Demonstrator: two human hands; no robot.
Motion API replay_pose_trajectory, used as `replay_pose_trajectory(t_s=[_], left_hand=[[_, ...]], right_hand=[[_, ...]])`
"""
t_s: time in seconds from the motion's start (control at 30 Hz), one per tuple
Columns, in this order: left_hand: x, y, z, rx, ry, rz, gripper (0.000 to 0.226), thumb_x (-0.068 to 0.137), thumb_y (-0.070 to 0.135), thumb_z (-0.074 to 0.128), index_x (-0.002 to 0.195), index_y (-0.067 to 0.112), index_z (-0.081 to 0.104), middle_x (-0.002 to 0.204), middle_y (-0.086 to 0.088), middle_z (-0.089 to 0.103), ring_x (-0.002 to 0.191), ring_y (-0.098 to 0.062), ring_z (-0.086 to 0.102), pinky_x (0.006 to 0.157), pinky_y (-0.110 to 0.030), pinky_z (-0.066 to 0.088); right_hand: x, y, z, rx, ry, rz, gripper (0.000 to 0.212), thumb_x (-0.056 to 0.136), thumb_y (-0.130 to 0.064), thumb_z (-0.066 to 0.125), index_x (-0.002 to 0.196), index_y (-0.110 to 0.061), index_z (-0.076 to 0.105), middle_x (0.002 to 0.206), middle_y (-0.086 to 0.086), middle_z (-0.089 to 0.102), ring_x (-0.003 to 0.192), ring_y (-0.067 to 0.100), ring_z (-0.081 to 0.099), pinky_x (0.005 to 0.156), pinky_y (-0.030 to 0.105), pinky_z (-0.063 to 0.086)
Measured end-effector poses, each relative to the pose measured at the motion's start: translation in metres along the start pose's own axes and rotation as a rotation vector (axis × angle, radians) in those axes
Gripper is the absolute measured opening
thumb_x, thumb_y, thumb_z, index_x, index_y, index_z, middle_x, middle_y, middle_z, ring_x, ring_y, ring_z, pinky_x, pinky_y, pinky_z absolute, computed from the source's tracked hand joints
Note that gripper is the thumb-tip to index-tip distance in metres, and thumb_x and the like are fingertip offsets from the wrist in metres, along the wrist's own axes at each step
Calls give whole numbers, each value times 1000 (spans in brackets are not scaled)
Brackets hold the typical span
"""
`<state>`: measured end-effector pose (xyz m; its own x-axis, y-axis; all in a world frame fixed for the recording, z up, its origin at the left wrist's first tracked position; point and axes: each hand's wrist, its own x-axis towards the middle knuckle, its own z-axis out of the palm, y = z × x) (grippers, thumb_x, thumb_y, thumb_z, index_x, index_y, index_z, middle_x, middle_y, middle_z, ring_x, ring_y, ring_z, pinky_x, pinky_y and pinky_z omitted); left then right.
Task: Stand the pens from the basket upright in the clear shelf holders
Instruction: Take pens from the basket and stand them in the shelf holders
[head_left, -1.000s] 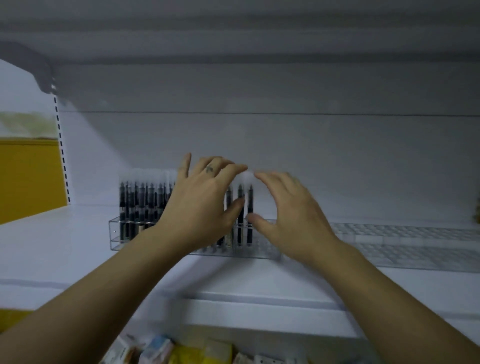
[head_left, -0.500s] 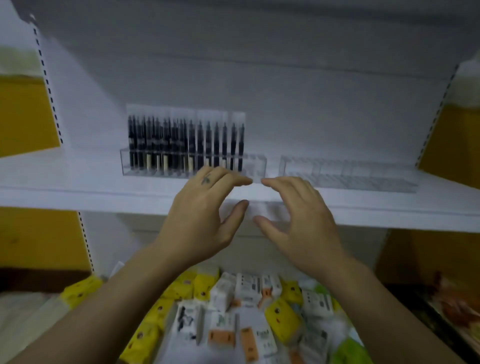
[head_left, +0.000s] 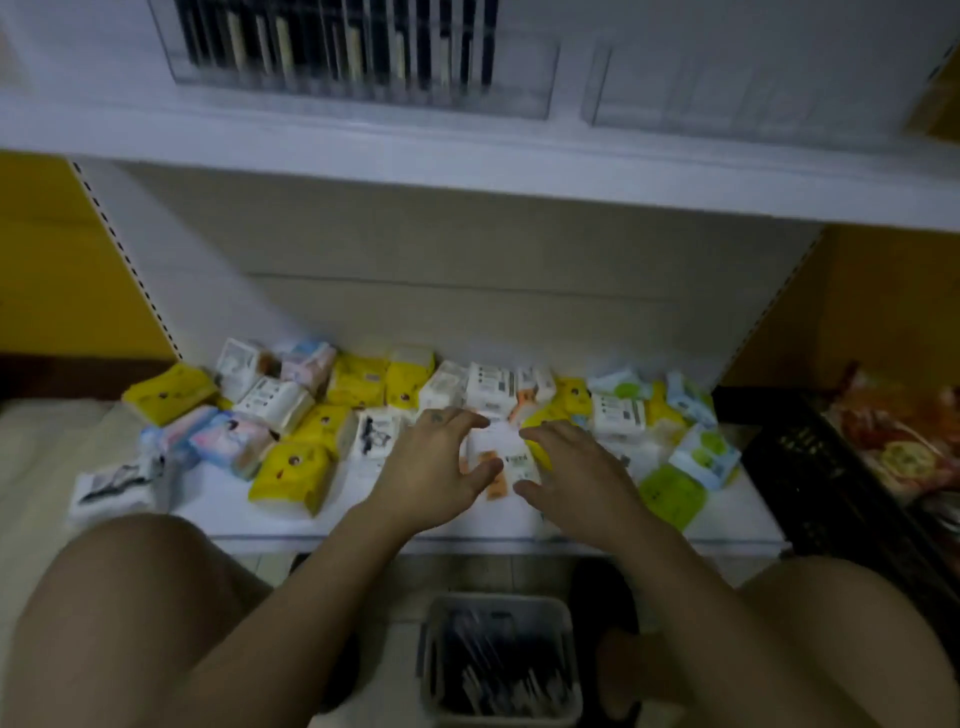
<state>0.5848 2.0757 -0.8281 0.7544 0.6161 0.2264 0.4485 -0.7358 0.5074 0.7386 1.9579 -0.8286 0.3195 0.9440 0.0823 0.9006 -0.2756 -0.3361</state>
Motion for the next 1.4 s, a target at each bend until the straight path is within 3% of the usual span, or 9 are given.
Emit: replay_pose_trajectory(t_s=[0.2, 0.43, 0.57, 0.67, 0.77, 0.97, 1.07, 1.17, 1.4], left_hand=[[-20, -27, 89, -96, -313, -221, 57, 87, 47, 61, 136, 20, 49, 137, -2, 52, 128, -24, 44, 101, -40, 42], [-96, -72, 179, -200, -666, -595, 45, 90, 35, 60, 128, 14, 52, 122, -8, 63, 99, -18, 60, 81, -27, 48], [-110, -83, 204, -176, -756, -577, 37, 92, 26, 57, 127, 14, 53, 121, -12, 61, 102, -24, 58, 72, -23, 40], [-116, -89, 219, -166, -794, -588, 32, 91, 20, 54, 122, 15, 57, 120, -13, 62, 109, -29, 57, 85, -31, 45], [-125, -97, 232, -115, -924, -572, 30, 94, 26, 52, 120, 12, 59, 117, -12, 61, 102, -26, 58, 74, -25, 40], [-144, -104, 250, 36, -1125, -506, 41, 94, 31, 47, 133, 19, 51, 133, -11, 48, 122, -30, 42, 101, -37, 41], [-154, -104, 255, 124, -1177, -495, 52, 91, 38, 49, 141, 29, 40, 144, -8, 36, 131, -31, 28, 104, -43, 36], [-158, -104, 258, 220, -1172, -448, 56, 91, 42, 47, 144, 30, 36, 146, -5, 34, 129, -30, 27, 101, -41, 33], [-150, -108, 266, 205, -1187, -485, 43, 94, 44, 44, 134, 30, 49, 134, -4, 46, 123, -27, 32, 97, -39, 33]], right_hand=[[-15, 39, 78, 38, -341, 206, 60, 88, -39, 63, 140, -19, 42, 142, 4, 45, 128, 23, 44, 100, 34, 42], [-46, 72, 151, 136, -739, 340, 45, 89, -33, 66, 123, -7, 53, 119, 9, 57, 110, 28, 58, 82, 32, 48], [-68, 87, 187, 204, -917, 438, 58, 94, -29, 61, 144, -9, 37, 135, 12, 49, 116, 26, 53, 86, 23, 44], [-79, 91, 213, 179, -996, 458, 34, 99, -21, 51, 128, -3, 49, 121, 18, 54, 105, 30, 54, 90, 30, 44], [-80, 95, 231, 133, -1097, 475, 10, 101, -13, 43, 106, -8, 51, 91, 11, 45, 78, 23, 44, 83, 35, 41], [-76, 98, 242, 72, -1146, 499, 34, 100, -16, 44, 67, -17, 35, 67, 5, 30, 57, 15, 29, 64, 29, 34], [-79, 106, 247, 121, -1144, 553, 18, 97, -25, 53, 90, -8, 54, 85, 11, 49, 72, 20, 46, 71, 30, 41], [-86, 111, 253, 129, -1170, 552, 45, 96, -33, 56, 131, -5, 52, 131, 14, 52, 117, 28, 52, 92, 29, 44], [-96, 118, 265, 12, -1232, 546, 53, 96, -41, 49, 137, -8, 45, 137, 14, 47, 126, 31, 44, 100, 30, 35]])
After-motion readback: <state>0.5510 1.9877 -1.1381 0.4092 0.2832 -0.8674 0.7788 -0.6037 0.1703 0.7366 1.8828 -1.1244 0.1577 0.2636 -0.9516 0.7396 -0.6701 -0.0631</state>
